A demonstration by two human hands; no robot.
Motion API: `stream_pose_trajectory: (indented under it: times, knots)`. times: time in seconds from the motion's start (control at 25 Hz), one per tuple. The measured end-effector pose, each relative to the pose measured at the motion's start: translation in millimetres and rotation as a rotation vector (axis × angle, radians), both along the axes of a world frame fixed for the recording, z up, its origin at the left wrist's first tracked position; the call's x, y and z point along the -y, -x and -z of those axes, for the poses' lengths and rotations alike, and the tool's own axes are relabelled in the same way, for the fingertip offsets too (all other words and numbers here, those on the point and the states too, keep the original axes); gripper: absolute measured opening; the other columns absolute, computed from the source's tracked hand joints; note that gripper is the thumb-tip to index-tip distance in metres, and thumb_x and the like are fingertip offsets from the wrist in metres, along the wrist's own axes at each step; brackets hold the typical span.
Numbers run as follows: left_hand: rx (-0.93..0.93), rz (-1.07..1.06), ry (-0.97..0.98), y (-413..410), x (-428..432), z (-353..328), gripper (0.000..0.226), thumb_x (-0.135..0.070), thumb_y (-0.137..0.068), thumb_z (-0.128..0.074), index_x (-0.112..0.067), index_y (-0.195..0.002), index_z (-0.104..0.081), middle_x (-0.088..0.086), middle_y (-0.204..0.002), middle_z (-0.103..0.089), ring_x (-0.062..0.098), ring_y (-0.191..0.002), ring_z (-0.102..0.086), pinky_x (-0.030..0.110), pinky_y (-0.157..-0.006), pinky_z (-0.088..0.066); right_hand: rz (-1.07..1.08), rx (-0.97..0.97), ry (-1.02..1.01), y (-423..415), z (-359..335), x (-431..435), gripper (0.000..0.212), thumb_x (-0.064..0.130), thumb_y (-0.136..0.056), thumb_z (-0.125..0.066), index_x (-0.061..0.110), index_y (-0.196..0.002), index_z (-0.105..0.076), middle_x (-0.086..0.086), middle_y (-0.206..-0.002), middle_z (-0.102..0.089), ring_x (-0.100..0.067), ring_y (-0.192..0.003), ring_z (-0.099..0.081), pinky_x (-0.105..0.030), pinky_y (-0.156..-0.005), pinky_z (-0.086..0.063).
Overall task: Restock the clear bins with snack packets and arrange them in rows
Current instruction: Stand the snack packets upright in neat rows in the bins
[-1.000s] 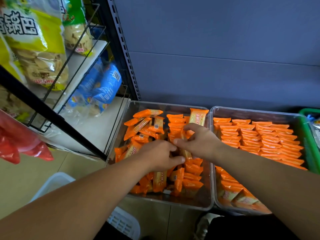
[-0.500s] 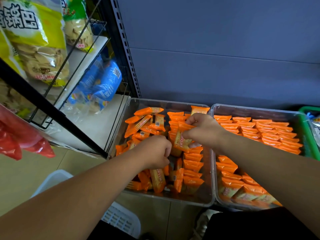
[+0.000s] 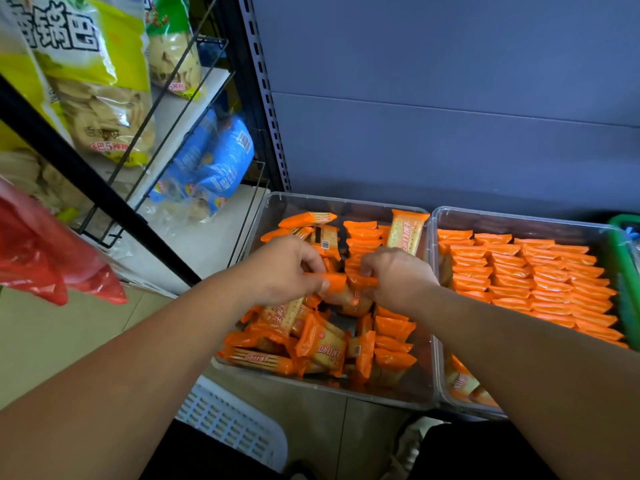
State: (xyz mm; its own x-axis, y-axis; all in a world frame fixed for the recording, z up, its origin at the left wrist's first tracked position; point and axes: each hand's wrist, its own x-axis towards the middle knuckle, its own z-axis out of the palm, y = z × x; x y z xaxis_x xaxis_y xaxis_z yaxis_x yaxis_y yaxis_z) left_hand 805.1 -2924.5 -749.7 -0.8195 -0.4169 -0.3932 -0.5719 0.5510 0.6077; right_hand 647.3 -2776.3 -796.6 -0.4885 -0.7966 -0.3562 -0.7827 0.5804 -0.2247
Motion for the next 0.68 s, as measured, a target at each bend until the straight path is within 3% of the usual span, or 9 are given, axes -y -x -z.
stream_pose_trajectory:
  times: [0.08, 0.24, 0.32, 0.4, 0.48, 0.56, 0.64, 0.68]
  knots:
    - [-0.102, -0.093, -0.104, -3, 2, -5, 0.013, -0.028, -0.096, -0.074, -0.018, -0.087, -0.076, -0.001, -0.070, -0.076, 0.016, -0.068, -0.075, 0.035, -0.070, -0.063, -0.031, -0.025, -0.037, -5, 5, 4, 0.042, 0.028, -0.092, -0.074, 0.032, -0.130, -0.056, 0.004, -0.128, -0.060, -0.022, -0.118, -0.057, -0.043, -0.089, -0.057]
    - [-0.144, -0.164, -0.150, -2, 2, -12, 0.014, -0.025, -0.102, -0.067, -0.015, -0.093, -0.073, 0.006, -0.071, -0.076, 0.019, -0.066, -0.076, 0.037, -0.067, -0.064, -0.008, -0.042, -0.053, -11, 1, 6, 0.054, 0.026, -0.088, -0.078, 0.030, -0.133, -0.049, 0.003, -0.128, -0.056, -0.024, -0.117, -0.059, -0.044, -0.088, -0.058]
    - [-0.162, -0.198, -0.172, 0, 3, -13, 0.010, -0.022, -0.103, -0.065, -0.015, -0.098, -0.070, 0.006, -0.073, -0.077, 0.019, -0.066, -0.076, 0.036, -0.064, -0.062, 0.052, 0.091, -0.037, -6, -10, 6, 0.063, 0.023, -0.083, -0.083, 0.031, -0.136, -0.049, 0.003, -0.128, -0.056, -0.023, -0.113, -0.062, -0.044, -0.086, -0.061]
    - [-0.163, -0.236, -0.208, 1, 4, -15, 0.008, -0.021, -0.104, -0.063, -0.015, -0.102, -0.068, 0.007, -0.075, -0.077, 0.019, -0.066, -0.076, 0.033, -0.062, -0.060, 0.118, 0.374, 0.014, 0, -28, 4, 0.066, 0.014, -0.079, -0.085, 0.029, -0.135, -0.054, 0.002, -0.119, -0.064, -0.020, -0.103, -0.067, -0.042, -0.084, -0.064]
    - [-0.192, -0.251, -0.282, 4, -2, -20, 0.010, -0.018, -0.105, -0.061, -0.011, -0.109, -0.067, 0.013, -0.084, -0.076, 0.019, -0.067, -0.075, 0.030, -0.060, -0.058, 0.174, 0.653, 0.122, 5, -49, -6, 0.055, 0.013, -0.079, -0.088, 0.030, -0.126, -0.064, 0.004, -0.109, -0.071, -0.016, -0.101, -0.069, -0.037, -0.090, -0.062]
    - [-0.246, -0.261, -0.387, 9, -12, -24, 0.015, -0.016, -0.105, -0.061, -0.007, -0.116, -0.066, 0.020, -0.094, -0.076, 0.021, -0.070, -0.074, 0.029, -0.061, -0.059, 0.233, 0.812, 0.226, 9, -66, -19, 0.032, 0.019, -0.086, -0.085, 0.032, -0.110, -0.070, 0.009, -0.100, -0.074, -0.009, -0.096, -0.069, -0.030, -0.090, -0.059]
    - [-0.272, -0.275, -0.432, 17, -24, -19, 0.017, -0.019, -0.106, -0.060, -0.008, -0.116, -0.066, 0.018, -0.100, -0.075, 0.022, -0.075, -0.076, 0.031, -0.066, -0.063, 0.234, 0.795, 0.249, 20, -72, -31, 0.016, 0.023, -0.090, -0.082, 0.026, -0.103, -0.073, 0.009, -0.090, -0.073, -0.008, -0.088, -0.068, -0.036, -0.085, -0.062]
    - [-0.233, -0.245, -0.362, 20, -30, -14, 0.017, -0.023, -0.106, -0.059, -0.010, -0.113, -0.068, 0.014, -0.102, -0.075, 0.021, -0.079, -0.076, 0.035, -0.072, -0.064, 0.240, 0.732, 0.234, 28, -71, -34, 0.013, 0.024, -0.090, -0.082, 0.022, -0.101, -0.074, 0.006, -0.089, -0.072, -0.011, -0.087, -0.067, -0.040, -0.082, -0.065]
